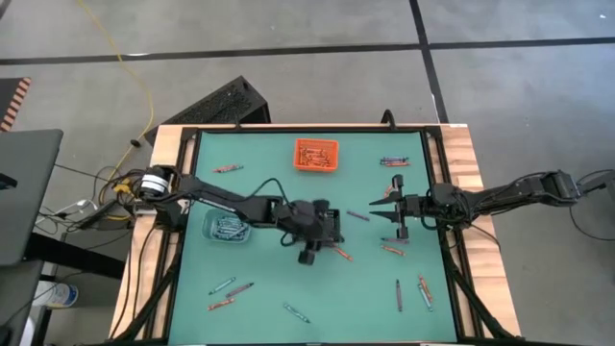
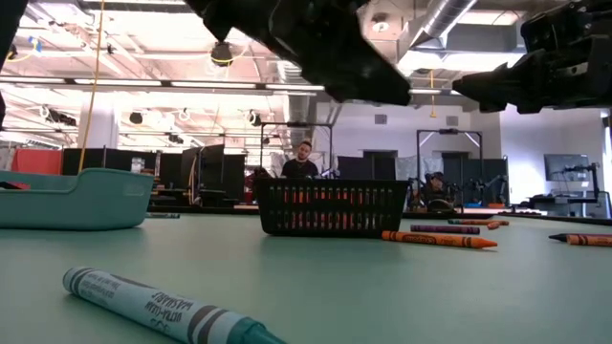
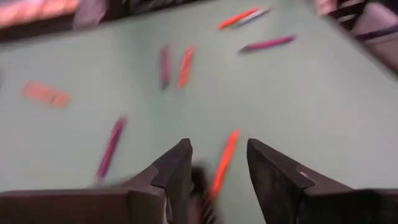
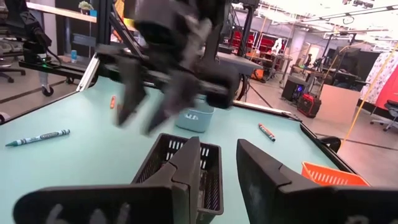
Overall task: Sort crayons
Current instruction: Put the orange crayon into the orange bin
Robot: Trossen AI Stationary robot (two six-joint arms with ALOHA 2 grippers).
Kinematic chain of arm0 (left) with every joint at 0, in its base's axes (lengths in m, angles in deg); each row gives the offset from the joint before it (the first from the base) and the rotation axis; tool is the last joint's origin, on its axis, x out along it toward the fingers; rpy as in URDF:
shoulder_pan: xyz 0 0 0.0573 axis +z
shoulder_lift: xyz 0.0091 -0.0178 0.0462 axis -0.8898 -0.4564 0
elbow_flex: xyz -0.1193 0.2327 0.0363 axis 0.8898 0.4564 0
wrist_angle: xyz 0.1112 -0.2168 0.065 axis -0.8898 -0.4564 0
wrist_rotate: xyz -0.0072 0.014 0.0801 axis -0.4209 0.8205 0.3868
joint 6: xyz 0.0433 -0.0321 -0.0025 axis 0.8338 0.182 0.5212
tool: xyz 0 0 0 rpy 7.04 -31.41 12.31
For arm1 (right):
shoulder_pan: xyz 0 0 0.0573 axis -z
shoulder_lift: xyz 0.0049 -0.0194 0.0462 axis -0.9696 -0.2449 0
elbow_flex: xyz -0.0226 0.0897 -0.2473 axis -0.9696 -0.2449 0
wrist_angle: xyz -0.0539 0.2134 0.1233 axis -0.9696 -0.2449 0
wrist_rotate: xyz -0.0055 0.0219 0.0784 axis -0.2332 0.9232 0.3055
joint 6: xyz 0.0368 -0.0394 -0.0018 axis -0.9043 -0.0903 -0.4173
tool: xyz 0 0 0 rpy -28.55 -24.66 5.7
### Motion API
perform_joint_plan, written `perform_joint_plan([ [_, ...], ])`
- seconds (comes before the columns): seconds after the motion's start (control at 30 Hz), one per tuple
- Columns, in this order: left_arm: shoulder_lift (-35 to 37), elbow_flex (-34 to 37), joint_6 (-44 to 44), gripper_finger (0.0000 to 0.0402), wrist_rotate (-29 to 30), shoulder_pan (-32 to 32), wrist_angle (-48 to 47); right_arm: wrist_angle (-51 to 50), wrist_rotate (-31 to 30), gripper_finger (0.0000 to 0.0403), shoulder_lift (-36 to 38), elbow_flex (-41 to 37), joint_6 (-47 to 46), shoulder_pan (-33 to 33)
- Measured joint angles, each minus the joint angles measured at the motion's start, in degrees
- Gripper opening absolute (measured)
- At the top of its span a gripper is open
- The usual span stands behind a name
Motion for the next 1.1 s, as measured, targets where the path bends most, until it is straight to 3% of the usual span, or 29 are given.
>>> perform_joint_plan([
  [0.17,-7.6,-3.8,8.0,0.0143,-2.1,-3.5,3.3,0.0,0.0,0.0107,0.0,0.0,-1.5,0.0],
  [0.3,-14.3,-12.0,16.4,0.0138,-1.9,-4.5,-1.8,0.0,0.0,0.0107,0.0,-0.1,-2.0,0.0],
  [0.53,-26.4,-33.7,23.3,0.0137,0.5,-4.4,-26.8,-0.2,0.0,0.0107,0.0,-0.1,-2.4,0.0],
  [0.7,-33.6,-45.8,23.7,0.0137,4.1,-3.8,-37.4,-0.2,0.0,0.0107,0.0,-0.1,-2.3,0.0],
  [0.87,-35.3,-48.5,22.7,0.0137,3.0,-3.0,-39.4,-0.4,0.0,0.0107,0.0,-0.1,-2.2,0.0],
  [1.1,-35.3,-48.6,19.4,0.0137,6.0,-2.8,-44.5,-0.7,0.0,0.0107,0.0,-0.1,-2.2,0.0],
])
